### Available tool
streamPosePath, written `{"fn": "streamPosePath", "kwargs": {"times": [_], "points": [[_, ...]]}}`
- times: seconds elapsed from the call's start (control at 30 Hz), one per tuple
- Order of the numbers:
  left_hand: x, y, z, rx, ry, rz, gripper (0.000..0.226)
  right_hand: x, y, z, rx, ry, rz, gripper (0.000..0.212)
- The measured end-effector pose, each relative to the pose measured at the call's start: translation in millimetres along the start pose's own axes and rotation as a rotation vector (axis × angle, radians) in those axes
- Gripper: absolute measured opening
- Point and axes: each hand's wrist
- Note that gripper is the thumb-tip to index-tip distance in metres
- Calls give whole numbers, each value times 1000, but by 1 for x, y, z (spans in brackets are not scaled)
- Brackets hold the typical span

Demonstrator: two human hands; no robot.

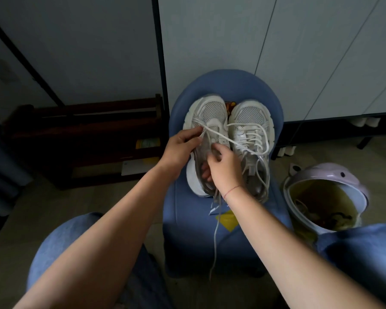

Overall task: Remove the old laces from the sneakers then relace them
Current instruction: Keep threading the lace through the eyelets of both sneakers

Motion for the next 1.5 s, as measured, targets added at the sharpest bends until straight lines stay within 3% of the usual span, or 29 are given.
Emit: {"fn": "streamPosePath", "kwargs": {"times": [0.1, 0.3, 0.47, 0.6, 0.87, 0.97, 1.07, 1.2, 1.3, 1.5], "points": [[2, 1, 0, -3, 9, 0, 36, 11, 8, 5, -2, 140, 81, 20], [3, 3, -1, 1, -5, 2, 34, 22, 20, 9, 58, 311, 266, 34], [4, 3, -1, 0, -29, -5, 33, 22, 18, 6, 79, 402, 271, 31], [5, 7, -8, -4, -38, -11, 38, 16, 6, -10, 209, 466, 302, 20], [3, 3, -5, 42, -70, -4, 20, -3, -38, -26, 362, 389, 316, 13], [3, 1, -5, 32, -42, 6, 29, -7, -68, -35, 515, 292, 326, 13], [3, 1, -5, 28, -24, 15, 24, -23, -101, -42, 650, 57, 350, 12], [2, 2, -5, 21, -8, 11, 26, -41, -124, -47, 803, -5, 387, 19], [2, 0, -4, 24, 0, 2, 28, -44, -112, -48, 656, -57, 360, 4], [-1, -3, 0, 17, -14, -5, 26, -18, -64, -47, 277, 120, 193, 15]]}}
Point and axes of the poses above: each hand's wrist, its own y-axis towards the middle knuckle, its own z-axis out of the palm, x = y × z, and after that the axes turned 8 degrees about -y, right-handed
